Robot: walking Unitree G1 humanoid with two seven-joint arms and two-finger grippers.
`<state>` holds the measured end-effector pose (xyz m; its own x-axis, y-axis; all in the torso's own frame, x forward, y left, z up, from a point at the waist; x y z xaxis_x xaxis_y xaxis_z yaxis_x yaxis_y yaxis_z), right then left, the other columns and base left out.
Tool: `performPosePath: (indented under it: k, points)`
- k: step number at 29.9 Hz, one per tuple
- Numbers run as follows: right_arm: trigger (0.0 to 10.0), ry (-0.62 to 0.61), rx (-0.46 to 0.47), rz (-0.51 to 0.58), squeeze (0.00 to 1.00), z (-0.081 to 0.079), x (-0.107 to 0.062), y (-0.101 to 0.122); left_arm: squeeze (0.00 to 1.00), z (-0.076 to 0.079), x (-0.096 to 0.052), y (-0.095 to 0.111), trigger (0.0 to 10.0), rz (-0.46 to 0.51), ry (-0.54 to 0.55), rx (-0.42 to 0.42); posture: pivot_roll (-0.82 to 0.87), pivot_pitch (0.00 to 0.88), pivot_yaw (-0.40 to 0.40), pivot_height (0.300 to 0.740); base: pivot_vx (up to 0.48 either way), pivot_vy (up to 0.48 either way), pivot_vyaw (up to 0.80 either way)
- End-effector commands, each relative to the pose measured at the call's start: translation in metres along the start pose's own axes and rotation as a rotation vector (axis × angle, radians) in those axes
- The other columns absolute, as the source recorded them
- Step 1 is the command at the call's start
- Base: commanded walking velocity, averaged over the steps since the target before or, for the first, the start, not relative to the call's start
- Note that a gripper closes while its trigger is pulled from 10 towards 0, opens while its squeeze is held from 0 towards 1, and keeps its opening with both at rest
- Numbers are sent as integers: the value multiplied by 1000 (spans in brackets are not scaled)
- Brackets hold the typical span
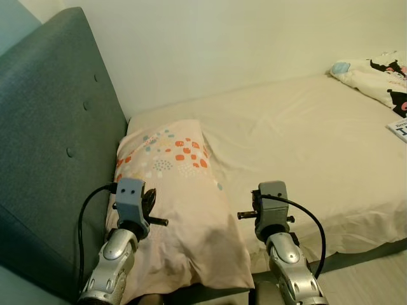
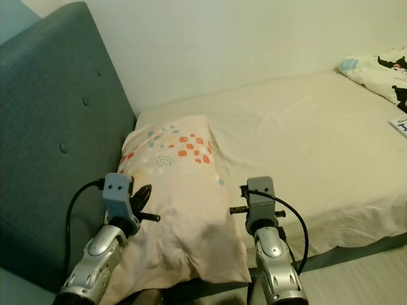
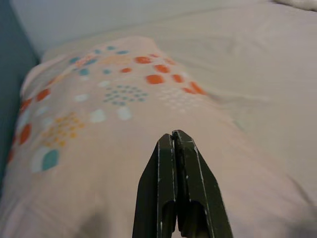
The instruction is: Clean up the room
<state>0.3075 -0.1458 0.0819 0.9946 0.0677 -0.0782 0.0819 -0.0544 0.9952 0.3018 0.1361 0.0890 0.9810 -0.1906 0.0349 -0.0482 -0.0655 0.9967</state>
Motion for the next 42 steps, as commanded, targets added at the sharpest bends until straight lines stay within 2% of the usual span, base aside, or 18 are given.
performPosePath:
  k: [1, 5, 10, 18, 27, 28, 30, 32, 33, 42]
  points:
    - [10000, 45, 29, -12, 0, -10, -2, -6, 0, 2, -3, -3, 10000, -29, -8, 28, -76, 36, 84, 639, 0, 0, 0]
    - [10000, 69, 28, -15, 0, -13, -3, -8, 0, 4, -4, -3, 10000, -33, -16, 27, -75, 32, 78, 649, 0, 0, 0]
    - [10000, 106, 28, -26, 0, -17, -7, -11, 0, 11, -10, -2, 10000, -21, -73, 77, -75, 32, 78, 669, 0, 0, 0]
    - [10000, 104, 38, -18, 0, -16, -8, -9, 0, 12, -13, -3, 10000, -54, -56, 106, -78, 45, 81, 699, 0, 0, 0]
    - [10000, 111, 40, -16, 0, -18, -7, -9, 0, 12, -14, -3, 10000, -72, -71, 78, -76, 45, 86, 734, 0, 0, 0]
    - [10000, 111, 43, -16, 0, -19, -7, -9, 0, 12, -14, -1, 10000, -49, -70, 83, -72, 46, 83, 739, 0, 0, 0]
    - [10000, 114, 42, -18, 0, -20, -6, -8, 0, 11, -14, 3, 10000, -18, -49, 87, -72, 46, 83, 740, 0, 0, 0]
    - [10000, 116, 38, -28, 0, -21, -6, -10, 0, 9, -13, 3, 10000, -23, -28, 56, -71, 45, 80, 740, 0, 0, 0]
    - [10000, 118, 25, -37, 0, -22, -5, -11, 0, 10, -13, -1, 10000, -56, -34, 29, -70, 45, 77, 740, 0, 0, 0]
    - [10000, 158, 27, -68, 0, -28, -5, -16, 0, 5, -15, -7, 10000, -95, -39, 73, -70, 51, 74, 740, 0, 0, 0]
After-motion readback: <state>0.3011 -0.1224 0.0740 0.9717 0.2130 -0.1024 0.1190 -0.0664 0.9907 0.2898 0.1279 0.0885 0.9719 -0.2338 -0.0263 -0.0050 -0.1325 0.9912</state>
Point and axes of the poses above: a point about 5 cm out from each wrist's last joint towards the gripper, its own x axis pointing out of the wrist towards the gripper, its own y axis along the axis of the wrist's last joint, z = x × y, the point moved 1 cm from there along x, pointing out of the wrist towards the gripper, and after that the axes turned 9 degrees about x, right-handed, at the moved point
